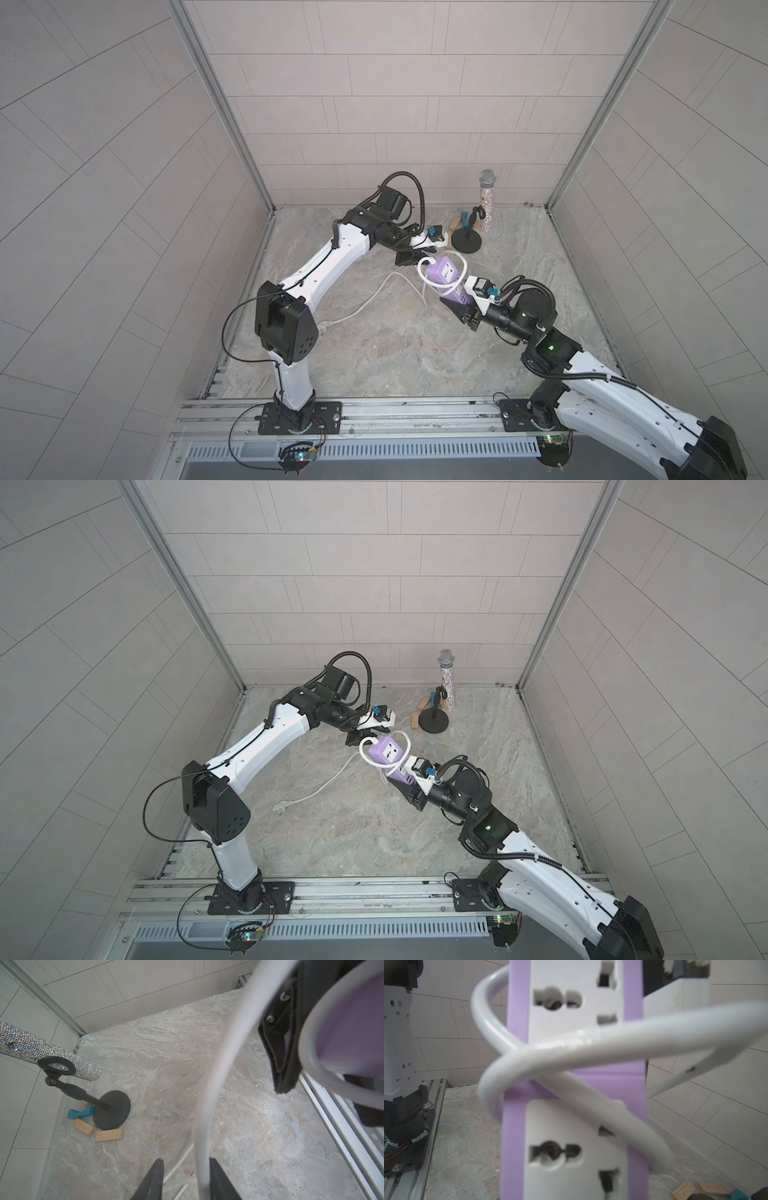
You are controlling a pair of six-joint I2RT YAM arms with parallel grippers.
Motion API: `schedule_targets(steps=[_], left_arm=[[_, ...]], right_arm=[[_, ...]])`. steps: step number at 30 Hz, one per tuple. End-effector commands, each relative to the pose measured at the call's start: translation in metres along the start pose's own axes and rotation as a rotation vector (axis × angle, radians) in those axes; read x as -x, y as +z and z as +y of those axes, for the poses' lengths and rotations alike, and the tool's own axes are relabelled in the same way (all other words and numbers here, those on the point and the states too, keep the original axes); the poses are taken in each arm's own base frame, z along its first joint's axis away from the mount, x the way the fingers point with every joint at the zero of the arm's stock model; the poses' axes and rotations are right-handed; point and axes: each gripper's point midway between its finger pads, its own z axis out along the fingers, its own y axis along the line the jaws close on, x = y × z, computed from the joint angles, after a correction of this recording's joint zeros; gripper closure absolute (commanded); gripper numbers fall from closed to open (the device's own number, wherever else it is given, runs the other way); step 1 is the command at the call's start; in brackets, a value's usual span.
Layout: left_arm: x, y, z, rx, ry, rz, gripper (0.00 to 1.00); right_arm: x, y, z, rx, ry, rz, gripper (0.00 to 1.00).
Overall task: Wrap the cord around the power strip
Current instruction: Wrap the power cord around the power strip, then adjust the power cord at the center of the board.
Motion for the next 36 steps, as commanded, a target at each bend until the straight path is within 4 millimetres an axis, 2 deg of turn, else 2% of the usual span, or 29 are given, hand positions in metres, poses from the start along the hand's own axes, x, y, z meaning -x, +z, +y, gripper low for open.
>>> schedule_targets(steps=[1,8,12,21,26,31,34,36], left_arm=[[0.002,0.001,0.0,-0.007,-0.05,-0.081,0.6],[-0.014,0.012,0.014,0.103,-0.129,-0.179,0.59],[-0.011,0.01,0.024,0.167,-0.178,-0.291,0.56],[-0.01,0.016,0.017,0.146,-0.285,-0.427,0.5],[-0.019,0.025,-0.003,0.115,-0.337,-0.412,0.49],[-0.033,0.05,-0.024,0.104,-0.361,-0.316,0.45],[-0.038,0.064,-0.027,0.129,-0.358,-0.281,0.39],[-0.042,0.071,-0.02,0.176,-0.371,-0.277,0.38]], right_arm=[[0.044,-0.008,-0.011,-0.047,-0.006,-0.156,1.0],[0.057,-0.009,-0.021,-0.064,-0.006,-0.174,1.0],[0.058,-0.007,-0.026,-0.07,-0.005,-0.173,1.0],[0.062,-0.003,-0.036,-0.091,-0.005,-0.175,1.0],[0.066,-0.001,-0.045,-0.121,-0.01,-0.177,1.0],[0.066,0.003,-0.05,-0.136,-0.016,-0.169,1.0],[0.065,0.005,-0.056,-0.16,-0.017,-0.165,1.0],[0.068,0.005,-0.059,-0.178,-0.014,-0.178,1.0]])
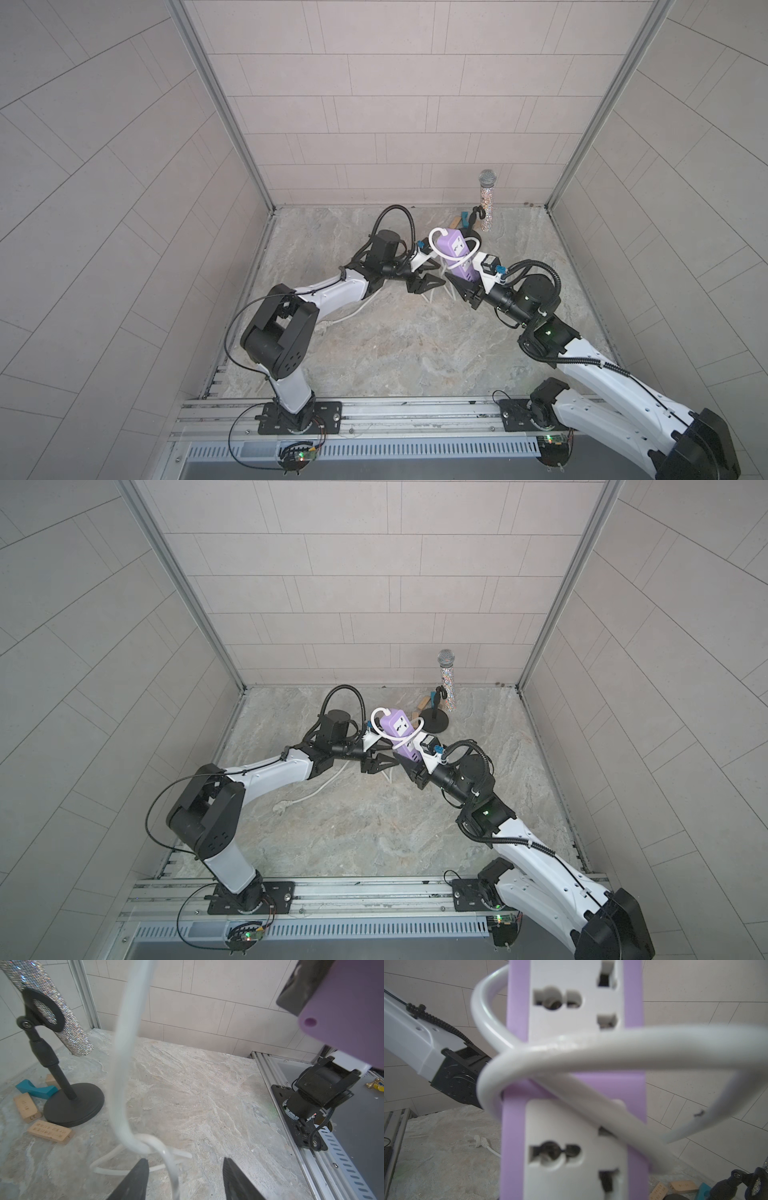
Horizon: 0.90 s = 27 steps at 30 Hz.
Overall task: Wrap the cord around the power strip
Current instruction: Adjust the power cord at the center of the board.
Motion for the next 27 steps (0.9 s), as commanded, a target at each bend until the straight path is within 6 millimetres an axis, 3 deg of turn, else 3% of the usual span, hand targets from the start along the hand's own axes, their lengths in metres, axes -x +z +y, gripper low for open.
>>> schedule_targets(steps=[1,5,10,14,18,21,22,24,27], left_arm=[[-0.004,0.007,0.013,0.087,0.021,0.0,0.38],[-0.014,0.013,0.029,0.162,0.017,0.017,0.39],[-0.027,0.02,0.035,0.192,0.021,0.047,0.46],[-0.03,0.024,0.039,0.2,0.027,0.044,0.6],[-0.031,0.03,0.035,0.175,0.027,0.033,0.67],[-0.031,0.034,0.033,0.158,0.019,0.016,0.68],[-0.026,0.034,0.032,0.152,0.014,-0.005,0.68],[-0.021,0.035,0.032,0.149,0.008,-0.031,0.68],[-0.016,0.038,0.028,0.124,0.001,-0.056,0.52]], right_arm=[[0.047,-0.003,-0.012,-0.056,-0.039,-0.142,1.0],[0.053,-0.004,-0.022,-0.107,-0.028,-0.156,1.0],[0.06,-0.007,-0.031,-0.152,-0.019,-0.172,1.0],[0.062,-0.008,-0.037,-0.176,-0.006,-0.169,1.0],[0.064,-0.01,-0.044,-0.202,0.008,-0.175,1.0],[0.059,-0.01,-0.047,-0.211,0.016,-0.159,1.0],[0.07,-0.01,-0.049,-0.216,0.01,-0.174,1.0],[0.07,-0.01,-0.051,-0.221,0.012,-0.17,1.0],[0.069,-0.01,-0.052,-0.221,0.015,-0.166,1.0]])
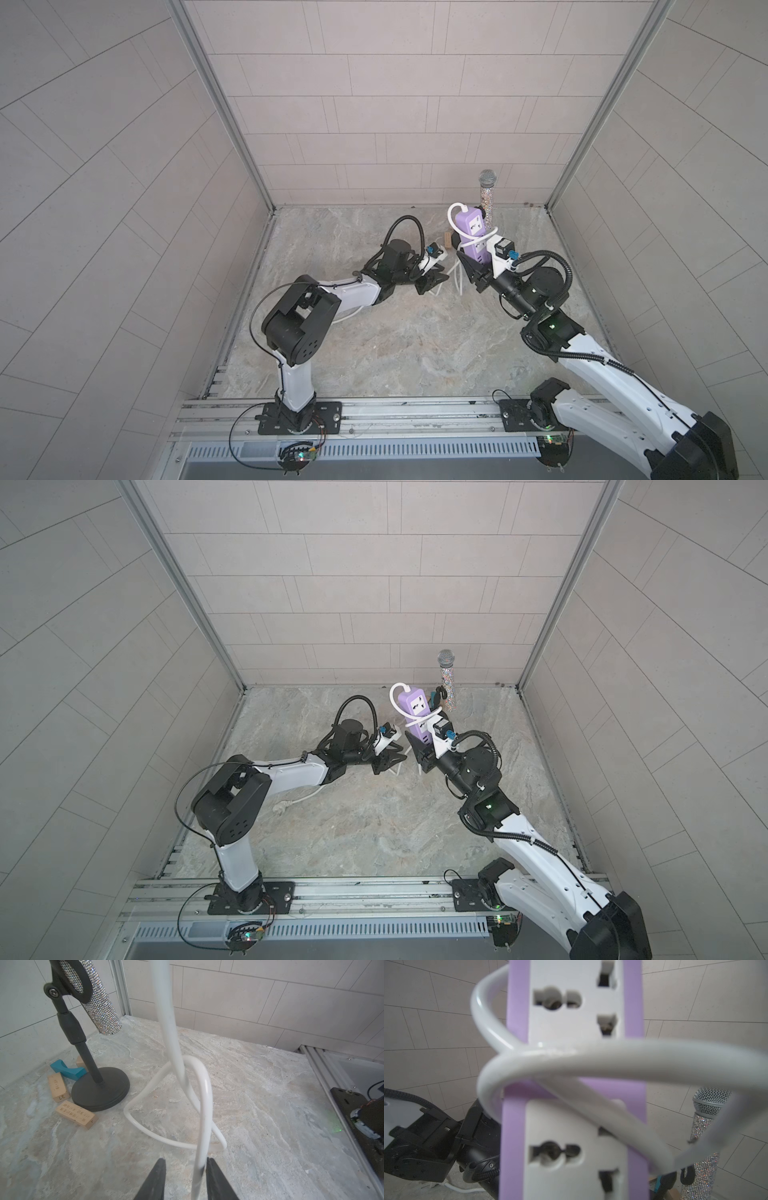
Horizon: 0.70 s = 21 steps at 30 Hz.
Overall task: Wrap the cord around the power strip
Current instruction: Adjust the power cord at the center of the board.
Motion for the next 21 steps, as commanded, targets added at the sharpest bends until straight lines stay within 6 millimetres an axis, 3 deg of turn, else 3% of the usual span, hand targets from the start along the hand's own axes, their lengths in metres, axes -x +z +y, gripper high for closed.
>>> schedule_targets(steps=[1,5,13,15,19,21], left_arm=[[0.009,0.006,-0.008,-0.038,-0.006,-0.059,0.48],[0.009,0.013,-0.007,-0.024,-0.001,-0.054,0.41],[0.017,0.03,-0.007,-0.058,0.013,-0.076,0.44],[0.019,0.033,-0.008,-0.071,0.012,-0.083,0.53],[0.017,0.031,-0.01,-0.076,0.026,-0.082,0.94],[0.011,0.025,-0.01,-0.061,0.049,-0.06,1.0]], right_arm=[[0.037,-0.003,-0.004,-0.014,0.005,-0.105,1.0],[0.036,-0.001,-0.002,0.0,0.007,-0.099,1.0],[0.034,0.0,-0.004,-0.012,0.01,-0.086,1.0],[0.035,0.0,-0.01,-0.039,0.012,-0.083,1.0],[0.036,-0.003,-0.031,-0.134,0.018,-0.072,1.0],[0.036,-0.004,-0.049,-0.194,0.045,-0.052,1.0]])
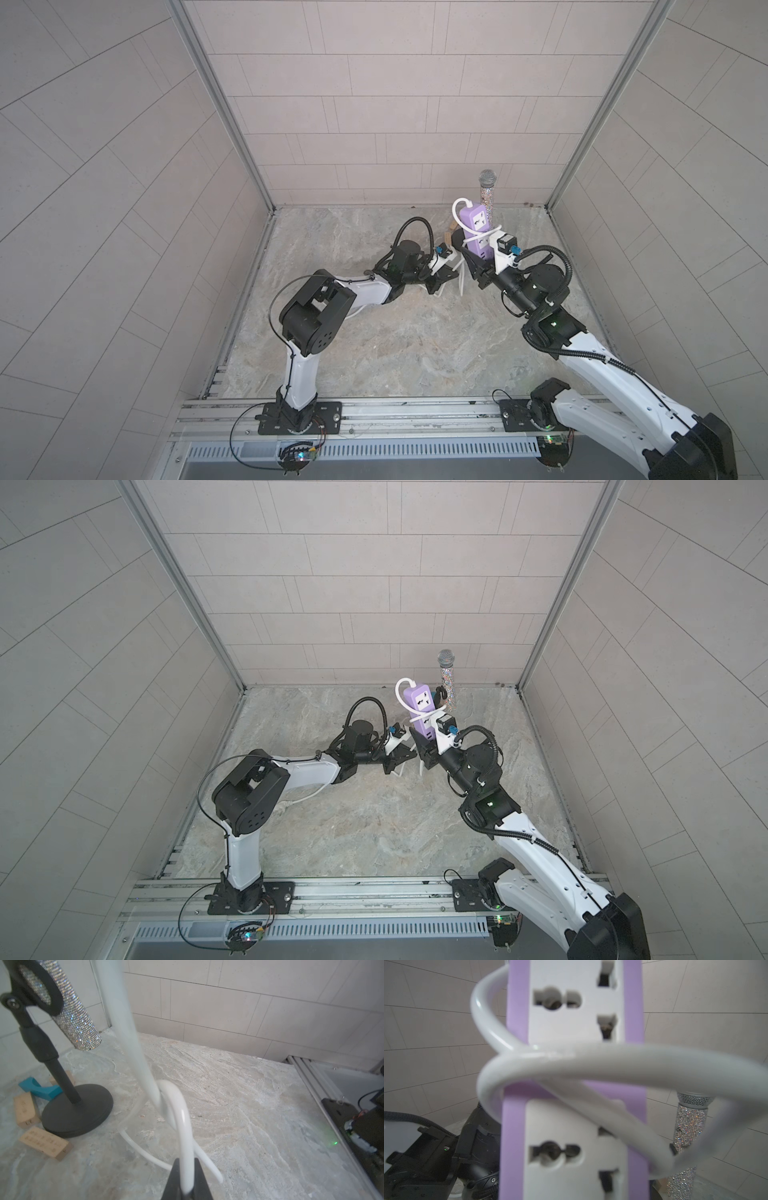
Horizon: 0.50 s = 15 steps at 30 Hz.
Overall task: Wrap the cord around the power strip
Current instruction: Adjust the power cord at the center of the board.
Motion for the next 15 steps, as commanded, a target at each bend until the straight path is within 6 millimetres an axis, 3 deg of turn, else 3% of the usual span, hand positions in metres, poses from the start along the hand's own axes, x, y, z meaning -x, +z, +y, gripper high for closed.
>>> schedule_targets(steps=[1,5,9,15], left_arm=[[0.005,-0.01,-0.004,0.006,0.054,-0.002,1.0],[-0.013,-0.038,-0.004,0.08,0.096,0.08,1.0],[-0.026,-0.084,0.019,0.238,0.092,0.135,1.0],[-0.041,-0.142,0.051,0.424,0.063,0.231,1.0]], right_arm=[[0.04,-0.004,-0.033,-0.123,0.049,-0.086,1.0],[0.044,-0.007,-0.068,-0.252,0.074,-0.058,1.0],[0.045,-0.018,-0.097,-0.354,0.059,-0.023,1.0],[0.041,-0.036,-0.122,-0.45,0.057,-0.003,1.0]])
